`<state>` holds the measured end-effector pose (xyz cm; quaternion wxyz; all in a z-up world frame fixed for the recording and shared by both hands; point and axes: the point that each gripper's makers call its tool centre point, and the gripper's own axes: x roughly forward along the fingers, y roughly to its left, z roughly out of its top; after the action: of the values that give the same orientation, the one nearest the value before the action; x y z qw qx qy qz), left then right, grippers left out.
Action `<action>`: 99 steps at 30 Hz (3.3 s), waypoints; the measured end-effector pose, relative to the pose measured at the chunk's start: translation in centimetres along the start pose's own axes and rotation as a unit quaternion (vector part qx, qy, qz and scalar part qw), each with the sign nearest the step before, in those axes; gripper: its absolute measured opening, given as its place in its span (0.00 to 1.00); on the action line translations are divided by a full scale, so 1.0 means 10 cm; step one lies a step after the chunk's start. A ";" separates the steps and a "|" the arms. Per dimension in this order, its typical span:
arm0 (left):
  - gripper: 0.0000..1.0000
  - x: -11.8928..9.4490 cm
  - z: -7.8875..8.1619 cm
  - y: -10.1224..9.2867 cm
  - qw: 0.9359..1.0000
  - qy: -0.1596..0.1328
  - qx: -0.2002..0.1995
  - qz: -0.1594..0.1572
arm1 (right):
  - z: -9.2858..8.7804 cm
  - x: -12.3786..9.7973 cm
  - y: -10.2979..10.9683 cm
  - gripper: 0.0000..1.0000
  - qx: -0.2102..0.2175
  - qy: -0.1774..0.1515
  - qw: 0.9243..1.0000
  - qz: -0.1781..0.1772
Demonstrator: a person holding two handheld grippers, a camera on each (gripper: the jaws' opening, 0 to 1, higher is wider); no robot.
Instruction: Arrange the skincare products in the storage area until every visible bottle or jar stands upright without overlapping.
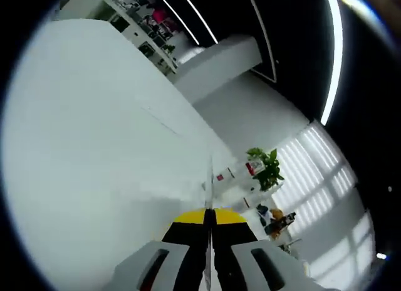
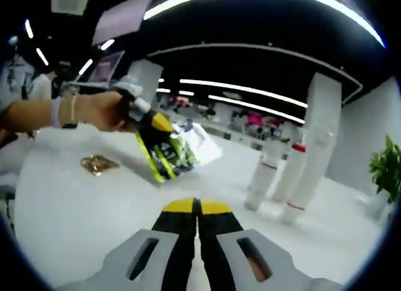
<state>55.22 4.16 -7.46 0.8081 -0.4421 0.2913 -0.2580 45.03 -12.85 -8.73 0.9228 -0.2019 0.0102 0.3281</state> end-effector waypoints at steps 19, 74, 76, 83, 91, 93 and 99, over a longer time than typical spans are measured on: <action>0.05 0.07 0.14 0.60 0.989 -0.003 0.067 0.129 | 0.05 -0.05 -0.12 0.00 0.008 -0.017 0.999 -0.026; 0.35 0.16 -1.17 -0.72 0.963 0.130 0.216 -0.090 | 0.28 0.39 -0.03 0.38 -0.221 0.242 0.921 0.211; 0.25 0.19 -1.18 -0.73 0.966 0.132 0.204 -0.090 | 0.31 0.38 0.00 0.38 -0.239 0.230 0.920 0.209; 0.01 0.10 -1.28 -0.82 0.970 0.167 0.129 -0.125 | 0.38 0.37 0.05 0.38 -0.262 0.212 0.919 0.206; 0.00 0.04 -0.97 -0.86 0.975 0.143 0.087 -0.145 | 0.54 0.38 -0.12 0.44 -0.220 0.164 0.945 0.178; 0.00 0.04 -0.84 -0.85 0.978 0.129 0.073 -0.144 | 0.54 0.32 -0.19 0.47 -0.202 0.157 0.952 0.169; 0.00 0.28 -0.34 -0.69 0.990 0.074 -0.026 -0.121 | 0.35 0.11 -0.07 0.43 -0.049 0.124 0.975 0.177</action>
<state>53.74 -2.97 -3.65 0.7355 -0.4750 0.3008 -0.3782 45.96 -11.33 -5.43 0.8308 -0.2811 0.1437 0.4584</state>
